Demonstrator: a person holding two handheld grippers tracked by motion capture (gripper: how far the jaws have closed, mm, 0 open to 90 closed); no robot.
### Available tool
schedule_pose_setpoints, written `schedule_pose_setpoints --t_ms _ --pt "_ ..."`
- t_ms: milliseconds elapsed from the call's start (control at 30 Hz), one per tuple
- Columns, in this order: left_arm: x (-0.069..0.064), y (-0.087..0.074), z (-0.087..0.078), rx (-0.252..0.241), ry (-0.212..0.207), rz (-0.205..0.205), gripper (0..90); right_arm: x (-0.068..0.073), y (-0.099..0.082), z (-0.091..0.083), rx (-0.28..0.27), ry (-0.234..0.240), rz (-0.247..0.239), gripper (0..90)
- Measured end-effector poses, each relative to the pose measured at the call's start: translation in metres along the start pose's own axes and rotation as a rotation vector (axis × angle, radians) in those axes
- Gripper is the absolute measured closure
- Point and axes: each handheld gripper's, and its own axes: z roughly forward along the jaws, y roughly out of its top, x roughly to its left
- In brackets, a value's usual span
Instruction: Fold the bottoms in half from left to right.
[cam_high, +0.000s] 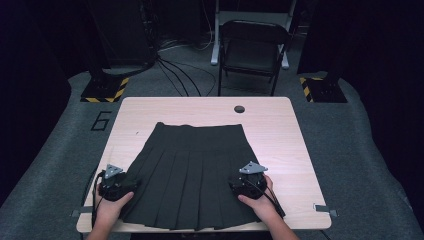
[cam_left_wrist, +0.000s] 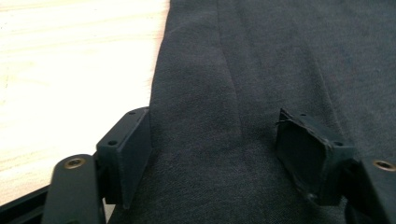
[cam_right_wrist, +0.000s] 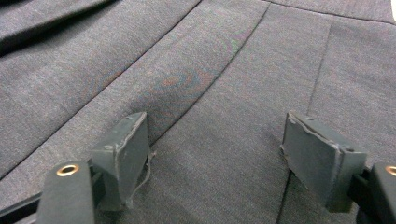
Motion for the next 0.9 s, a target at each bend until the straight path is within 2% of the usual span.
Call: schedule_pose_setpoints --t_ms 67,267,300,400,533,667,767,833,900 --pt "0.001 0.001 -0.001 -0.008 0.007 -0.007 32.5 -0.001 0.0 0.0 0.003 -0.002 -0.014 24.1" --pt "0.003 0.007 -0.011 -0.011 0.011 -0.015 37.6 0.001 0.0 -0.001 -0.001 -0.003 -0.004 28.0" --pt "0.004 0.007 -0.011 -0.02 0.014 -0.023 38.0 0.001 0.0 -0.002 -0.001 -0.004 -0.001 29.1" --pt "0.009 0.008 -0.014 -0.006 0.019 -0.041 38.1 0.001 0.0 -0.002 -0.004 0.008 -0.017 32.0" --pt "0.016 0.006 -0.017 -0.024 0.029 -0.065 41.0 0.002 0.001 -0.005 0.007 0.01 -0.024 37.8" --pt "0.022 0.006 -0.021 -0.014 0.023 -0.086 42.3 0.003 0.004 -0.01 -0.008 -0.014 -0.043 40.8" --pt "0.025 0.005 -0.022 -0.016 0.03 -0.081 43.1 0.0 0.005 -0.015 -0.017 -0.014 -0.043 41.5" --pt "0.027 0.004 -0.022 -0.007 0.039 -0.064 43.9 -0.002 0.006 -0.018 -0.024 -0.016 -0.019 42.0" --pt "0.028 0.003 -0.022 -0.015 0.026 -0.059 45.4 -0.004 0.007 -0.021 -0.035 -0.01 -0.003 42.0"
